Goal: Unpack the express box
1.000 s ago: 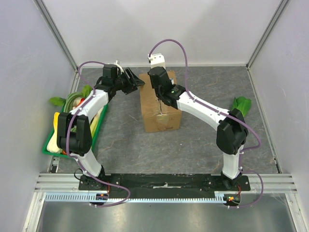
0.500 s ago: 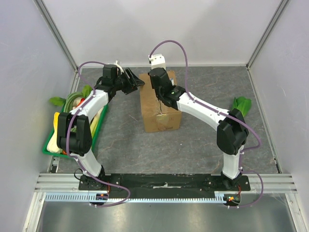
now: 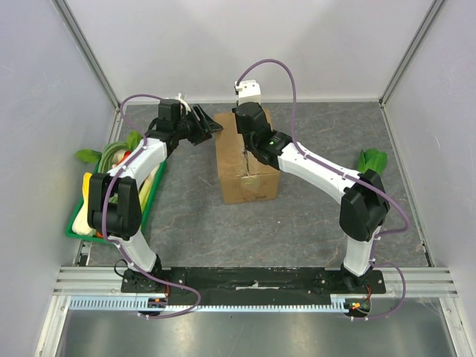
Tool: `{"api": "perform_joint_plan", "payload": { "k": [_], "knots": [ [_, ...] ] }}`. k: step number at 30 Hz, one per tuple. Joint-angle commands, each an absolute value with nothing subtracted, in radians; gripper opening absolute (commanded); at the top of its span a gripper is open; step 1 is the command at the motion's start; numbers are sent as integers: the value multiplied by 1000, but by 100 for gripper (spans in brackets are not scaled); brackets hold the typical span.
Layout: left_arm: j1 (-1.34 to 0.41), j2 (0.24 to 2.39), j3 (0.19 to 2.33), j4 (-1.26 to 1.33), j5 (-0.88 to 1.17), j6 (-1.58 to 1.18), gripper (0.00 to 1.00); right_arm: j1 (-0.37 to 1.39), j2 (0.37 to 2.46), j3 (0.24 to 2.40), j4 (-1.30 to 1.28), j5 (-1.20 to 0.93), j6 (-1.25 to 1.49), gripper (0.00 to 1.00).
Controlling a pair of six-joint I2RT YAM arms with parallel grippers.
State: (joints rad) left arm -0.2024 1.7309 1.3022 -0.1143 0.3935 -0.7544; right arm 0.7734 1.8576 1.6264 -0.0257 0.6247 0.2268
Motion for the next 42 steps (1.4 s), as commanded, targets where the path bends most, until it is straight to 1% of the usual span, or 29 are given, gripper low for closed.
{"api": "perform_joint_plan", "payload": {
  "k": [1,12,21,33,42],
  "knots": [
    [-199,1753,1284,-107,350,-749,64,762,1841,1637,2,611,253,0],
    [-199,1755,1275,-104,356,-752,64,756,1871,1629,-41,551,295,0],
    [-198,1755,1272,-103,357,-753,64,752,1875,1635,-69,610,291,0],
    [-199,1758,1269,-106,357,-755,64,753,1850,1621,-34,600,276,0],
    [-199,1759,1270,-104,360,-758,64,752,1884,1618,-83,600,298,0]
  ]
}}
